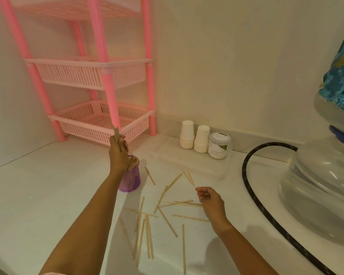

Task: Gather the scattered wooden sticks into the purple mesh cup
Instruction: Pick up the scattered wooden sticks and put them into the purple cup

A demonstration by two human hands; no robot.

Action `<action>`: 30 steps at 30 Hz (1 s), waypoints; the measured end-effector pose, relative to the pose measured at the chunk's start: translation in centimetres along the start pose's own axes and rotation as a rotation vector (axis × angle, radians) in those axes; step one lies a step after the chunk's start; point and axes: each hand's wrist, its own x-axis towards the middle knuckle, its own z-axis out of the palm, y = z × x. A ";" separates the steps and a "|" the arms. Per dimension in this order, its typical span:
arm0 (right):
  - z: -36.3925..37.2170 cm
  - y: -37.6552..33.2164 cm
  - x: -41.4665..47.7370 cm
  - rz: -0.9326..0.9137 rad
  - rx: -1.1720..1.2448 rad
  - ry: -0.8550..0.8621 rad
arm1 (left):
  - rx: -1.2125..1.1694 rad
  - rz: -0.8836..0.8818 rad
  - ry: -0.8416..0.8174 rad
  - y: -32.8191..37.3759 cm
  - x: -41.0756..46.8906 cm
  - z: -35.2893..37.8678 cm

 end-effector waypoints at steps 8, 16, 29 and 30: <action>-0.4 0.3 0.6 -0.097 -0.145 0.031 | 0.070 -0.042 -0.030 -1.3 -1.1 -0.5; 2.3 -0.3 -4.5 -0.665 -0.572 -0.308 | 0.145 0.132 -0.039 0.2 -3.3 0.6; 5.8 2.2 -7.0 -1.005 -1.068 -0.724 | 0.207 0.279 -0.107 0.7 -8.8 1.9; 5.2 2.3 -6.0 -0.993 -1.084 -0.670 | 0.193 0.275 -0.113 0.7 -9.3 1.9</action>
